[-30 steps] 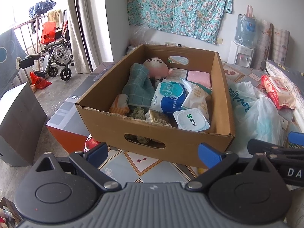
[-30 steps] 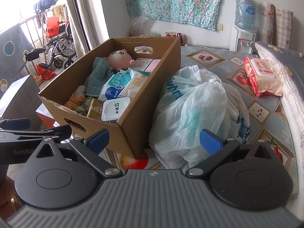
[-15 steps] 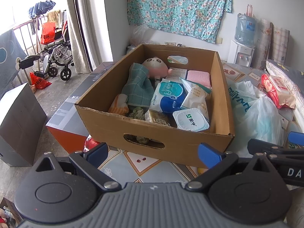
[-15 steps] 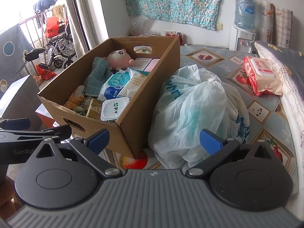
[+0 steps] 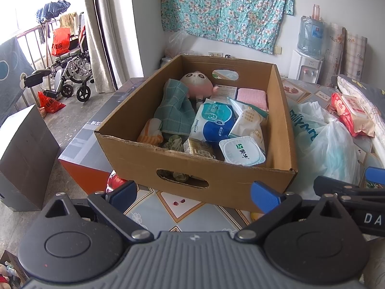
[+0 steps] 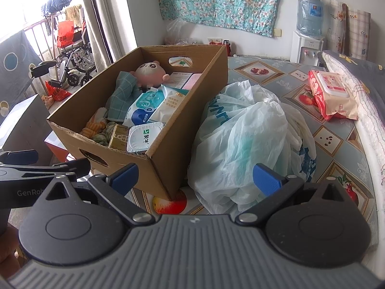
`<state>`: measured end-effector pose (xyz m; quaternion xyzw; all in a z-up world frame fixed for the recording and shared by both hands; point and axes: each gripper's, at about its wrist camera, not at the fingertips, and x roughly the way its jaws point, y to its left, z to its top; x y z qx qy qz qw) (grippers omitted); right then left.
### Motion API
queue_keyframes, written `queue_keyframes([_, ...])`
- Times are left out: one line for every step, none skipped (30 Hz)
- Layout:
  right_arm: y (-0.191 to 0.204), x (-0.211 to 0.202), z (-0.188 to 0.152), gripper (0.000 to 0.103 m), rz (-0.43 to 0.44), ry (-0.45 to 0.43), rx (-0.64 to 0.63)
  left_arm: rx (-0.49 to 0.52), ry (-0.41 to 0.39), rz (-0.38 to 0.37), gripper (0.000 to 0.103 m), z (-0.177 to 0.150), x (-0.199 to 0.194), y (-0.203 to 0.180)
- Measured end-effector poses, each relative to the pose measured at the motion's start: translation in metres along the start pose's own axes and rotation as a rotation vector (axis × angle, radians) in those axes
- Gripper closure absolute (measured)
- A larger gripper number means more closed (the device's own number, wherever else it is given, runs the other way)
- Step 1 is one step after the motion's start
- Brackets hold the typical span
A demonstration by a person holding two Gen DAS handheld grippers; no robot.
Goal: Organize soft objects
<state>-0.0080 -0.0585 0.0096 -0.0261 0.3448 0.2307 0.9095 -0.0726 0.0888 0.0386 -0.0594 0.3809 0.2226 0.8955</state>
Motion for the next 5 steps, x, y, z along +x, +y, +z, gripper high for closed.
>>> queue_keyframes([-0.0001, 0.0000, 0.0000, 0.001, 0.000, 0.000, 0.000, 0.000, 0.000, 0.000, 0.001, 0.0000, -0.0001, 0.0000])
queue_keyframes([0.0000, 0.0000, 0.0000, 0.001, 0.000, 0.000, 0.000, 0.000, 0.000, 0.000, 0.001, 0.0001, 0.0000, 0.0000])
queue_keyframes([-0.0001, 0.0000, 0.0000, 0.001, 0.000, 0.000, 0.000, 0.000, 0.000, 0.000, 0.001, 0.0001, 0.0000, 0.0001])
queue_keyframes([-0.0001, 0.0000, 0.0001, 0.001, 0.000, 0.000, 0.000, 0.000, 0.000, 0.000, 0.001, -0.0001, -0.0002, 0.0003])
queue_keyframes([-0.0001, 0.0000, 0.0001, 0.001, 0.000, 0.000, -0.001, 0.000, 0.000, 0.000, 0.001, 0.0002, 0.0000, 0.0002])
